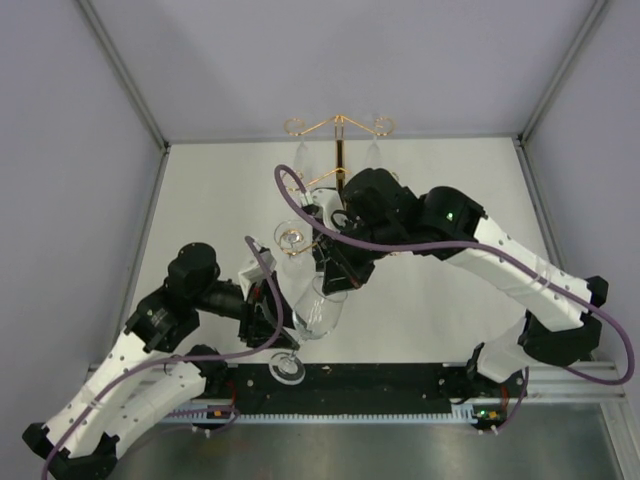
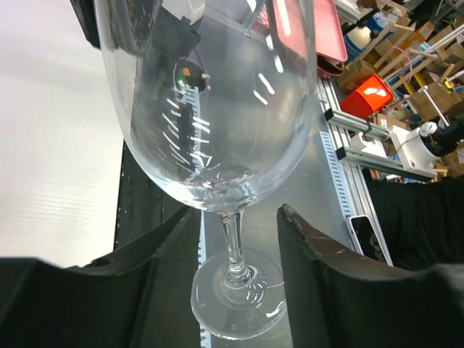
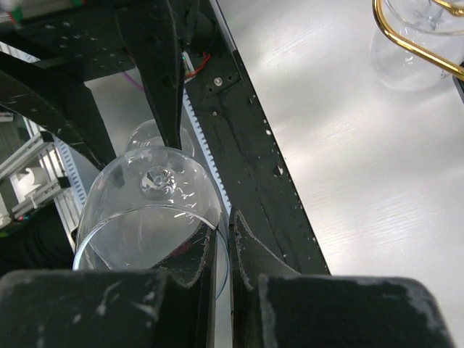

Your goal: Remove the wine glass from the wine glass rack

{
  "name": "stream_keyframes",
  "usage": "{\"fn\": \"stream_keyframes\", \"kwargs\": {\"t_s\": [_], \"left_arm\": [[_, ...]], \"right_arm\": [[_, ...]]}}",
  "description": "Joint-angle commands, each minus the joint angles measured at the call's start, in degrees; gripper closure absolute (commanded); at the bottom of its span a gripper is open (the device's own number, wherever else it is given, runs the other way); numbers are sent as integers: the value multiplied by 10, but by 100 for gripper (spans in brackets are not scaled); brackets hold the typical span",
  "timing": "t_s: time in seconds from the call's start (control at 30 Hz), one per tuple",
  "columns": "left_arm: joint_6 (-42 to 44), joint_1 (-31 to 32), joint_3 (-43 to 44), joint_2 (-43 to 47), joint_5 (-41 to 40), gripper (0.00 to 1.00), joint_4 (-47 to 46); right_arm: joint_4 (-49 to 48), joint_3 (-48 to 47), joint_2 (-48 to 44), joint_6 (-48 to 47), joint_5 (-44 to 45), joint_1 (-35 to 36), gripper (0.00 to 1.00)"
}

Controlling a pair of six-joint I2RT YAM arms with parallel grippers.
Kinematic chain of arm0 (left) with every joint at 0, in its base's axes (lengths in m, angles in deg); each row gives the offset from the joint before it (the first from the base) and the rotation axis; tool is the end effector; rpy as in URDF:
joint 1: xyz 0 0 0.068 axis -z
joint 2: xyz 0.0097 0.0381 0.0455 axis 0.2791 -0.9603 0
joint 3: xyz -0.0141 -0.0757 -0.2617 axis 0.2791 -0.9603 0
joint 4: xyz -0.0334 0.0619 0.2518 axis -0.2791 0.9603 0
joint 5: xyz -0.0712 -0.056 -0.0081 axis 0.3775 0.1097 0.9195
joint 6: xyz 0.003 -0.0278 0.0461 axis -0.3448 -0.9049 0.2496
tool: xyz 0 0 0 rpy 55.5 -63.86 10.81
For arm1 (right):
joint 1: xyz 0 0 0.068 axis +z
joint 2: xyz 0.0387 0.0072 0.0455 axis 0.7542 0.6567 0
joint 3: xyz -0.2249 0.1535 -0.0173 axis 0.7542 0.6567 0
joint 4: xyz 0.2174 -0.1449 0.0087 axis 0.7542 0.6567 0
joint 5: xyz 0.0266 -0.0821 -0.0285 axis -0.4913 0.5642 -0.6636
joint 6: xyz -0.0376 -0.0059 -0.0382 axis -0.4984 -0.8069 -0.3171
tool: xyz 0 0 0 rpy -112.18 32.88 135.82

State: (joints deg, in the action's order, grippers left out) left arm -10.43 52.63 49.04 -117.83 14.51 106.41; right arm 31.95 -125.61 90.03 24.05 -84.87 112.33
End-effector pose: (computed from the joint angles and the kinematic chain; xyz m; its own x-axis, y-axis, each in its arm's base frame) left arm 0.0762 -0.0964 0.3432 -0.4764 0.2234 -0.8504 0.8520 -0.1214 -0.5092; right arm 0.1141 0.2549 0.4550 -0.5442 -0.5581 -0.6264 -0.8389 0.3567 0.4111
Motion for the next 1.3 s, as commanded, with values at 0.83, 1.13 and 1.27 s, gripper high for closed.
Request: {"fn": "stream_keyframes", "kwargs": {"t_s": [0.83, 1.13, 1.27], "left_arm": [[-7, 0, 69, -83, -178, 42, -63], [-2, 0, 101, -101, -210, 42, -57], [0, -1, 109, -102, -215, 42, -47]], "right_arm": [[11, 305, -252, 110, 387, -165, 100], [-136, 330, -203, 76, 424, -403, 100], [-178, 281, -110, 92, 334, -542, 100]]}}
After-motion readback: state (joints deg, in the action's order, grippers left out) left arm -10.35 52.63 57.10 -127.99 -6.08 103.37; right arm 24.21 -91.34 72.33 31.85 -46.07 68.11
